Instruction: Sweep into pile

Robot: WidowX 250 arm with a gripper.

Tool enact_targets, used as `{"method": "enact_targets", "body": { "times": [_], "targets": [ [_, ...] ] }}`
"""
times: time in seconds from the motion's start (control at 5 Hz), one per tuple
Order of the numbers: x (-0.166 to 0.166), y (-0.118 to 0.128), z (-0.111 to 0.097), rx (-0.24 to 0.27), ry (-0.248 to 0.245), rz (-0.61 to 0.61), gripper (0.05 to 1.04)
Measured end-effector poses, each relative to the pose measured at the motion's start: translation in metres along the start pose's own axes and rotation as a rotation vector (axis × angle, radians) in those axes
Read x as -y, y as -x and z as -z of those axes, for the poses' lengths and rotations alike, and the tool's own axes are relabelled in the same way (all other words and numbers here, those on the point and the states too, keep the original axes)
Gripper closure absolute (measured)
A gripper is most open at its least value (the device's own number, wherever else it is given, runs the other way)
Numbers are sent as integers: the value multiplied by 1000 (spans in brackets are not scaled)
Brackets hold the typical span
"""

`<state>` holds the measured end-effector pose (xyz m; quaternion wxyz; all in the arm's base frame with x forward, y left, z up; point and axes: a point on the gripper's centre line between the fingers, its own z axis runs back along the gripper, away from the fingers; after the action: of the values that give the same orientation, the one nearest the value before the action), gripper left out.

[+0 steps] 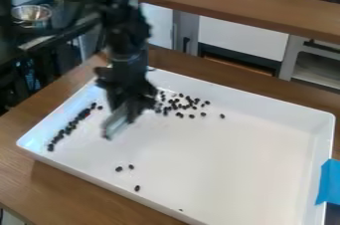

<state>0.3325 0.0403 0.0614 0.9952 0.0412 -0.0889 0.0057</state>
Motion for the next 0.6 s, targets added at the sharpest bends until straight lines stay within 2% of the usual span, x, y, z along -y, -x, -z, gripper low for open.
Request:
{"method": "enact_targets", "body": {
  "times": [0.2, 0.4, 0.6],
  "targets": [
    [47, -10, -4, 3, 9, 44, 707],
    [95, -13, 9, -37, -8, 89, 707],
    [124, -27, 18, -41, -15, 79, 707]
  ]
}}
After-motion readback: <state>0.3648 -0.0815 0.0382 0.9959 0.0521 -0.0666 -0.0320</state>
